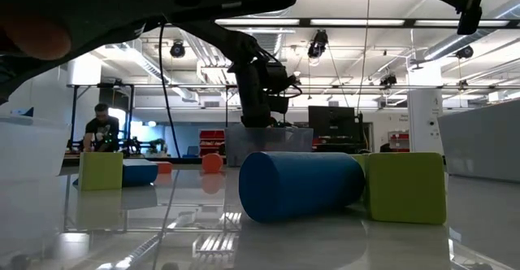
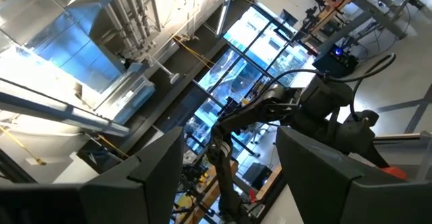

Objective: Sort & place blocks by color
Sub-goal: Put the orange block into the black bin, then put the blue block into the white bin

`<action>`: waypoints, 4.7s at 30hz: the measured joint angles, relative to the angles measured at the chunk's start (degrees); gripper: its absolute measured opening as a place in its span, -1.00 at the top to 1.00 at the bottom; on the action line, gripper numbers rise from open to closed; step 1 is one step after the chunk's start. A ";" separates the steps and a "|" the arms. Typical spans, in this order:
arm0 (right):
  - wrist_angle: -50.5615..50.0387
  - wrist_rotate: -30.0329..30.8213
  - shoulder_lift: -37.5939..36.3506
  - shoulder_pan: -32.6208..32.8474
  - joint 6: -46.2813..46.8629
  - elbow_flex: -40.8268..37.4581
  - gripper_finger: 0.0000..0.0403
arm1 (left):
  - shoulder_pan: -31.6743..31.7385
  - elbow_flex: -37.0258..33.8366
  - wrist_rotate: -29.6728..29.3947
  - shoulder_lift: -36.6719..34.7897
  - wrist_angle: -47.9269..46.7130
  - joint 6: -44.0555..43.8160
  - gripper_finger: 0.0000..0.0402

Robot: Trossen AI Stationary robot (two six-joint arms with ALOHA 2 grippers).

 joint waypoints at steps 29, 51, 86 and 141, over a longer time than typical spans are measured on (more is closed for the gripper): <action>-0.41 -0.02 -0.02 0.00 -0.11 -0.02 -0.12 | 0.07 0.00 0.02 0.00 0.38 -0.33 0.35; -0.41 -0.07 -0.02 0.00 -0.19 -0.02 -0.12 | 0.09 0.00 0.02 0.00 0.30 -0.33 0.35; -0.33 -0.09 2.38 0.00 -0.05 -0.02 -0.12 | -1.07 0.09 7.79 -21.39 0.56 -11.07 -0.16; -53.48 -21.68 71.95 0.03 4.43 50.78 -0.12 | -19.45 -67.91 2.05 -77.61 49.97 -65.75 -0.16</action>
